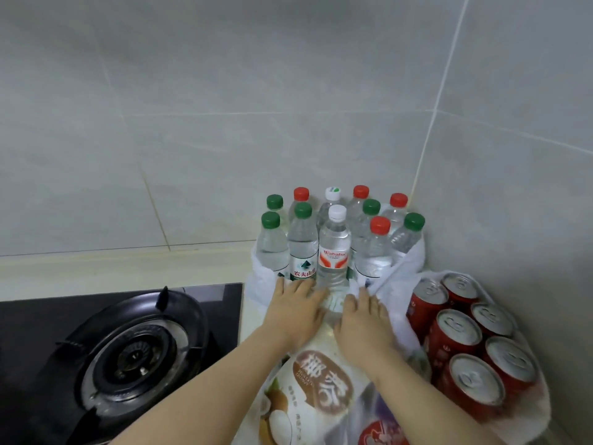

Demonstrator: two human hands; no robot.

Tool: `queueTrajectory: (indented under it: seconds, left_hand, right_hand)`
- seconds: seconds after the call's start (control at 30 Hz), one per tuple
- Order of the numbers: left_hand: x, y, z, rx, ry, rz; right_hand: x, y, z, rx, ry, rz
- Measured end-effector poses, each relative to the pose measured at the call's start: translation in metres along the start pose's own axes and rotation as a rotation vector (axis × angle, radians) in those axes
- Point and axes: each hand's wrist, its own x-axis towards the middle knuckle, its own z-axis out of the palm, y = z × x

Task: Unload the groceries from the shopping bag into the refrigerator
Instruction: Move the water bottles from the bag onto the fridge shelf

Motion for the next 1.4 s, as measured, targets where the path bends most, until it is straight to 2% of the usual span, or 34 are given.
queueTrajectory:
  seconds: [0.07, 0.17, 0.27, 0.3, 0.37, 0.43, 0.47, 0.53, 0.6, 0.67, 0.73, 0.8, 0.93, 1.03, 1.1, 1.17, 1.27, 1.33, 1.4]
  left_hand:
    - [-0.005, -0.003, 0.017, -0.035, -0.068, -0.006]
    - [-0.006, -0.007, 0.030, -0.210, -0.159, -0.044]
    - [-0.003, -0.010, 0.025, -0.172, -0.201, -0.009]
    - [-0.004, -0.011, 0.022, -0.140, -0.172, 0.007]
    - [-0.006, -0.015, 0.019, -0.074, 0.018, 0.042]
    - [-0.012, -0.019, 0.015, -0.046, 0.198, 0.043]
    - [-0.016, -0.023, 0.014, -0.038, 0.213, 0.015]
    - [-0.028, -0.034, 0.020, 0.002, 0.062, -0.104]
    - [-0.040, -0.050, 0.032, -0.058, -0.097, -0.220]
    - [-0.045, -0.059, 0.036, -0.163, -0.245, -0.247]
    - [-0.042, -0.059, 0.028, -0.226, -0.312, -0.240]
    - [-0.034, -0.060, 0.017, -0.289, -0.212, -0.269]
    - [-0.019, -0.064, -0.007, -0.359, 0.342, -0.348]
    - [-0.004, -0.063, -0.032, -0.423, 0.670, -0.276]
    - [0.006, -0.060, -0.053, -0.554, 0.792, -0.206]
    - [0.016, -0.057, -0.069, -0.755, 0.749, -0.155]
    - [0.032, -0.060, -0.077, -0.950, 0.595, -0.133]
    - [0.037, -0.062, -0.073, -0.958, 0.509, -0.149]
    - [0.037, -0.065, -0.066, -0.868, 0.464, -0.209]
  right_hand:
    - [0.000, 0.003, 0.013, 0.091, -0.125, 0.046]
    - [0.007, 0.009, 0.016, 0.149, -0.243, 0.078]
    - [0.011, 0.009, 0.006, 0.106, -0.294, 0.092]
    - [0.011, 0.006, 0.001, 0.045, -0.247, 0.078]
    - [0.007, -0.004, -0.008, -0.091, -0.033, -0.013]
    - [0.003, -0.017, -0.012, -0.068, 0.144, -0.151]
    - [0.003, -0.022, -0.011, -0.024, 0.133, -0.202]
    - [0.004, -0.028, -0.001, 0.062, -0.040, -0.226]
    - [0.004, -0.031, 0.012, 0.071, -0.228, -0.217]
    - [0.007, -0.035, 0.016, 0.014, -0.298, -0.206]
    - [0.009, -0.041, 0.009, -0.049, -0.317, -0.189]
    - [0.010, -0.048, -0.002, -0.071, -0.219, -0.178]
    - [0.017, -0.061, -0.029, 0.089, 0.192, -0.207]
    - [0.029, -0.067, -0.049, 0.214, 0.385, -0.236]
    - [0.037, -0.070, -0.062, 0.269, 0.472, -0.243]
    - [0.045, -0.073, -0.074, 0.283, 0.523, -0.266]
    - [0.059, -0.075, -0.085, 0.255, 0.548, -0.295]
    - [0.066, -0.075, -0.090, 0.226, 0.549, -0.311]
    - [0.072, -0.075, -0.094, 0.125, 0.517, -0.323]
